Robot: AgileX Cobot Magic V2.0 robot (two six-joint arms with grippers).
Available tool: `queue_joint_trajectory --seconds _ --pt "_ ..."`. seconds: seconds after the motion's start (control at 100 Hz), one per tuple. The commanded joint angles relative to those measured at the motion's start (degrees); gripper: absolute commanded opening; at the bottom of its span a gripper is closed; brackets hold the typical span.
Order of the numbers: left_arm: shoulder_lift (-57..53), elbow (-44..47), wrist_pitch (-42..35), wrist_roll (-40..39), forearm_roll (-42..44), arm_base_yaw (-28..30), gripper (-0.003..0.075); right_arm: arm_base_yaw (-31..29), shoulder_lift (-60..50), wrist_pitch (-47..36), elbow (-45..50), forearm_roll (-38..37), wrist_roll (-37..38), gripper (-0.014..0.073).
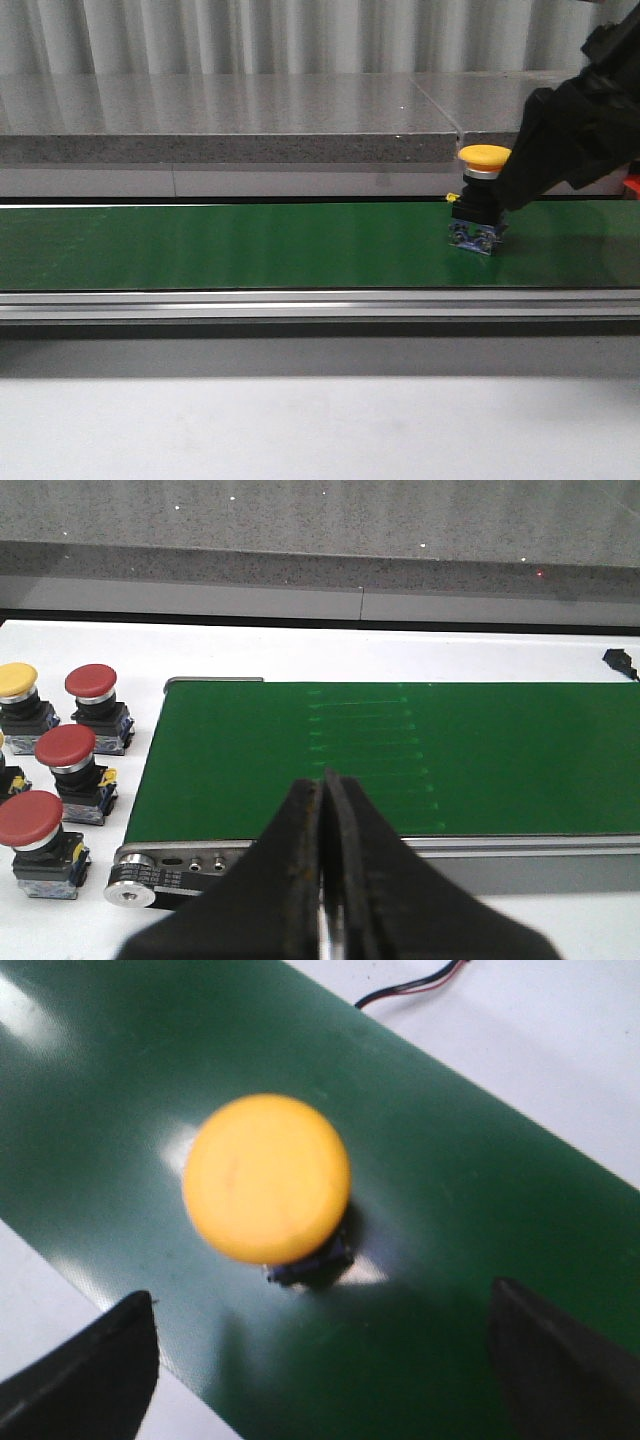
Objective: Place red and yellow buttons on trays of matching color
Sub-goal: 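Lower the right gripper onto the yellow button on the belt and grasp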
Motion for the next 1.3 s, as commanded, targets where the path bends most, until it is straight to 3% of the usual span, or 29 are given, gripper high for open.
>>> queue_joint_trajectory --seconds 0.0,0.29,0.72,1.03,1.29 --pt "0.5 -1.5 -4.2 -0.4 -0.4 -0.3 -0.0021 0.5 -0.8 -3.5 -2.7 2.0 -0.1 0.0653" --pt "0.5 -1.5 -4.2 -0.4 -0.4 -0.3 -0.0021 0.5 2.7 -6.2 -4.5 2.8 -0.1 0.0620" --pt "0.5 -1.5 -4.2 -0.4 -0.4 -0.3 -0.0021 0.8 4.5 -7.2 -4.5 3.4 -0.1 0.0238" --pt "0.5 -1.5 -4.2 -0.4 -0.4 -0.3 -0.0021 -1.1 2.1 -7.0 -4.5 3.3 0.3 0.0231" --pt "0.5 -1.5 -4.2 -0.4 -0.4 -0.3 -0.0021 -13.4 -4.4 -3.7 -4.5 3.3 5.4 0.0231"
